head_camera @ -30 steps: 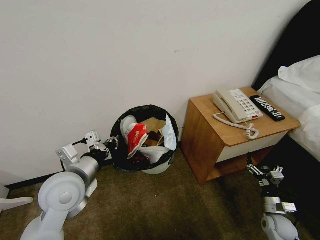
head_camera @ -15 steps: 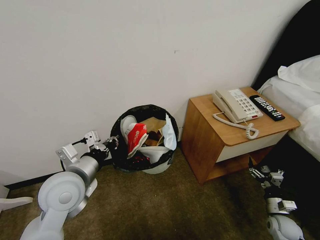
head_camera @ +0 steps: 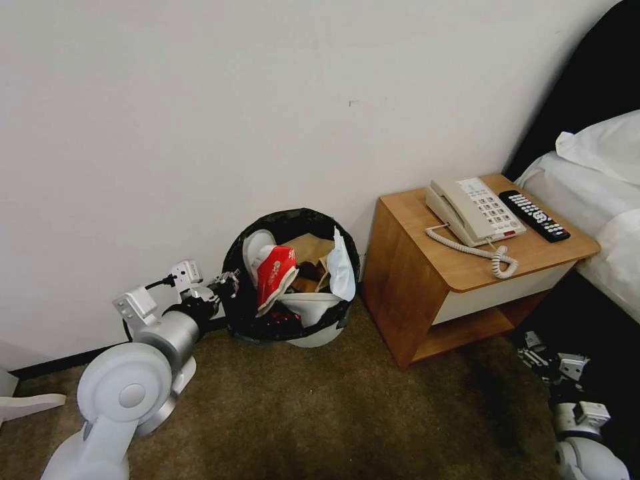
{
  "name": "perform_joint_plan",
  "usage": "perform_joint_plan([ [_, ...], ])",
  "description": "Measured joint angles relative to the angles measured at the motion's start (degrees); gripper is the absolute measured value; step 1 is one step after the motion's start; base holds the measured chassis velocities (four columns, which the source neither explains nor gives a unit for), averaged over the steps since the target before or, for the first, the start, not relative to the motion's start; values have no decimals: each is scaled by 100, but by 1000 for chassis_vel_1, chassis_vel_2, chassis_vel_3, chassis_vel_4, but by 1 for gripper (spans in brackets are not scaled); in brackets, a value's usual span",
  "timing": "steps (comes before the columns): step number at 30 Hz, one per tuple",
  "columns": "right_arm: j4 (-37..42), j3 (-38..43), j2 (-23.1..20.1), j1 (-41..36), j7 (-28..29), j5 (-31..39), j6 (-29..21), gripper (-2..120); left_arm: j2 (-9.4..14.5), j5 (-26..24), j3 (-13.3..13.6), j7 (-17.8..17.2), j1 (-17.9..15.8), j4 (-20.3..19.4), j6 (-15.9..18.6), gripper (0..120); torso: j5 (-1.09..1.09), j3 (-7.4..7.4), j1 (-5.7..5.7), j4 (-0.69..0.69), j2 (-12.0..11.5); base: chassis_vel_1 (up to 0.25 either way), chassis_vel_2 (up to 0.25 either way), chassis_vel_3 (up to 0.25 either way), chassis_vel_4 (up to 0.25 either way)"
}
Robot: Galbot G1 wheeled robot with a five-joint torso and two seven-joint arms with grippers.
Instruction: Pick up the trash bin, then pick up the garbage from the floor and place it into the trash bin.
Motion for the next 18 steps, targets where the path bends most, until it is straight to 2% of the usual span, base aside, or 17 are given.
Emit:
perform_joint_plan([
  [5,-122,67,-90,-15,329,-253,-479,100,-7,0,-10,20,26,1,-1,4,0,0,0,0,0,0,0,0,0],
  [18,-584,132,-161,135,305,-528,-842,100,20,-15,-39,40,-1,-20,-2,4,1,0,0,0,0,0,0,0,0],
])
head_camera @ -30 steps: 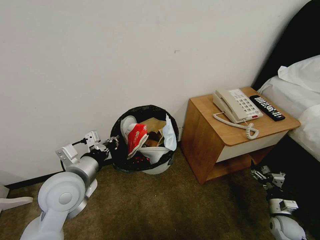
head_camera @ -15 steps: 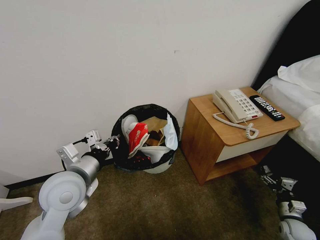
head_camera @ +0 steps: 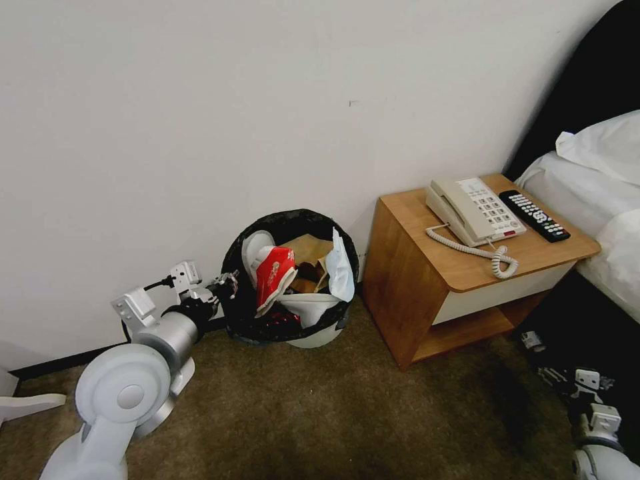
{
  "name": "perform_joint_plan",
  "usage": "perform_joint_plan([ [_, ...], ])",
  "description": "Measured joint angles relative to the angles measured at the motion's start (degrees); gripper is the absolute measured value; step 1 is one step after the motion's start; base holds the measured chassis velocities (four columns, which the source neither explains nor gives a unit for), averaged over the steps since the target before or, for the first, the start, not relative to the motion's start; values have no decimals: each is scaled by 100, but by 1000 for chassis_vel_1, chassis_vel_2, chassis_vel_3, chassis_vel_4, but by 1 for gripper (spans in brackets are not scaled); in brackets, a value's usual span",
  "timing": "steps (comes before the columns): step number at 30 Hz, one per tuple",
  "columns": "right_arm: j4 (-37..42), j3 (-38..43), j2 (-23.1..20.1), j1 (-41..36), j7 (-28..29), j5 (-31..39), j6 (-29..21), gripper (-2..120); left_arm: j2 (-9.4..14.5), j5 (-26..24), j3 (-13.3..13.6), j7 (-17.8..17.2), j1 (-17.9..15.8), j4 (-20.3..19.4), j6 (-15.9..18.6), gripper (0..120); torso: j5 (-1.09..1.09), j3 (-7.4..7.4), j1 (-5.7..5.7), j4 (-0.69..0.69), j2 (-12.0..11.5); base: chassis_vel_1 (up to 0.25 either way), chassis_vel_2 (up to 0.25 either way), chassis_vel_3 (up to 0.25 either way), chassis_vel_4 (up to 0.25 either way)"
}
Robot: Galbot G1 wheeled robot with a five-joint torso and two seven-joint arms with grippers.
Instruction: Pick up the trash bin, then pick up the garbage from the floor and place it into the trash bin.
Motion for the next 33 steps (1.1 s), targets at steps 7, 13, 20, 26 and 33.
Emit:
perform_joint_plan([
  [7,-266,-3,-53,136,-243,-136,-130,100,-12,0,8,0,-5,-3,0,4,0,0,0,0,0,0,0,0,0],
  [13,-573,-22,-172,330,-377,-165,-320,100,-19,5,4,5,27,-22,-2,4,-1,0,0,-1,0,0,0,0,0],
  [20,-950,-82,-264,601,-531,-129,-376,100,-21,10,45,9,-36,20,-4,4,-2,0,0,0,0,0,0,0,0],
  [26,-1413,-217,-308,854,-697,-4,-440,100,-23,9,80,16,-110,95,-7,4,0,0,0,0,0,0,0,0,0],
  [33,-1877,-554,-412,1087,-928,316,-506,100,-28,11,96,40,-128,177,-10,4,0,0,0,0,0,0,0,0,0],
])
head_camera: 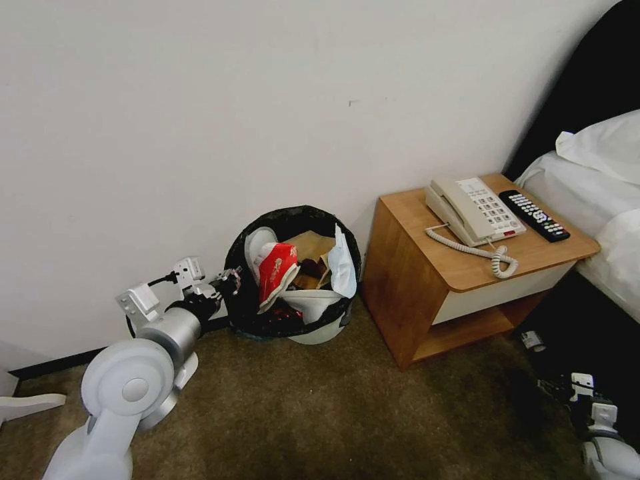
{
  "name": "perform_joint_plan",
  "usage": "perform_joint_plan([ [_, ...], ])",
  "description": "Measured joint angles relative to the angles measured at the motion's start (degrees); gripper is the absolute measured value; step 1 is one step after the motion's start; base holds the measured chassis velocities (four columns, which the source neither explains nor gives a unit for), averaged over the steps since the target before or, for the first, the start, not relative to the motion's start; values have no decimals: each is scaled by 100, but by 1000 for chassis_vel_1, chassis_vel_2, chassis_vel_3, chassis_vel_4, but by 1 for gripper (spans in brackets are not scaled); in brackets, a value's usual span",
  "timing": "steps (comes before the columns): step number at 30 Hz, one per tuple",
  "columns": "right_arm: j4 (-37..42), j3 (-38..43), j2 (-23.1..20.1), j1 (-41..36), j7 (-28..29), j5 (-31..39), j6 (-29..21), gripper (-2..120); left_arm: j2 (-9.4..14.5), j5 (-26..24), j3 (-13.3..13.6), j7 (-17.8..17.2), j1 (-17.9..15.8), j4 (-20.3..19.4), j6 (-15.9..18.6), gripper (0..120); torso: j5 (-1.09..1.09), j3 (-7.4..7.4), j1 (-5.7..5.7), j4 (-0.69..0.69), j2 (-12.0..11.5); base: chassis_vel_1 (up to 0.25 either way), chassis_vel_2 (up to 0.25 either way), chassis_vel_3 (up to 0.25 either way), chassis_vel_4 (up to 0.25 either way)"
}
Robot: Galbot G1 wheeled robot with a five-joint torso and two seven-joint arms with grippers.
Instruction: Pick up the trash bin, then pick up the garbage from the floor and place it into the trash bin.
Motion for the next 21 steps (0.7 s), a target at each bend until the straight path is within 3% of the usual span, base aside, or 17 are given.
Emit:
perform_joint_plan([
  [5,-385,-319,-49,255,-154,405,-8,100,-14,30,22,20,-3,60,-8,4,0,0,0,0,0,0,0,0,0],
  [21,-1173,-591,-126,735,-276,814,19,100,-3,51,47,40,22,90,-13,4,0,0,0,0,0,0,0,0,0],
])
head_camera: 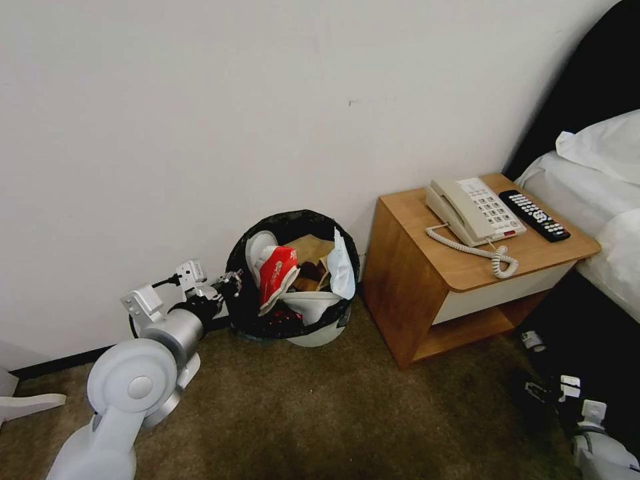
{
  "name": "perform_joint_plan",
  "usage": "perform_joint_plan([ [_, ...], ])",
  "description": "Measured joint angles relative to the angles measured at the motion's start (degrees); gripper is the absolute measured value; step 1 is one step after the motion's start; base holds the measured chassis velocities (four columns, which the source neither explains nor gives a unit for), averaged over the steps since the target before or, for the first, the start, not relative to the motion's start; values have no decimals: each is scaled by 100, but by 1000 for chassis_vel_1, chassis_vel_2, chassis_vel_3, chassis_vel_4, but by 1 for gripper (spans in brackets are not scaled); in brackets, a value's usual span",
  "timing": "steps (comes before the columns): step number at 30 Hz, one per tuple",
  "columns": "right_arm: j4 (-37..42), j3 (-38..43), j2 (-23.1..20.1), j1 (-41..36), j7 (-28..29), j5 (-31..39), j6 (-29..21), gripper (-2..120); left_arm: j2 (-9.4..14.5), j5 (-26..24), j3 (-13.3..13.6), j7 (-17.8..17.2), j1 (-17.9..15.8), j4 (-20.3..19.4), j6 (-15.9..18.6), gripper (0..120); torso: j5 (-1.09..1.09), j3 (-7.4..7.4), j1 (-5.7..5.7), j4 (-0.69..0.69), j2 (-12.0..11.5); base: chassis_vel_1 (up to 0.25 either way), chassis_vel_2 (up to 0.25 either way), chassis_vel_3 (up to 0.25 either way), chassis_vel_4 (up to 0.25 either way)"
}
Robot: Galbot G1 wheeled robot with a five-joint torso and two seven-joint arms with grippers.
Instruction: Pick up the trash bin, then pick up the garbage from the floor and place it into the trash bin.
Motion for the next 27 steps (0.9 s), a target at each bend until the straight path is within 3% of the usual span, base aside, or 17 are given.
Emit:
perform_joint_plan([
  [27,-320,-246,-99,388,53,88,19,100,10,14,56,1,37,1,-13,4,0,0,0,0,0,0,0,0,0],
])
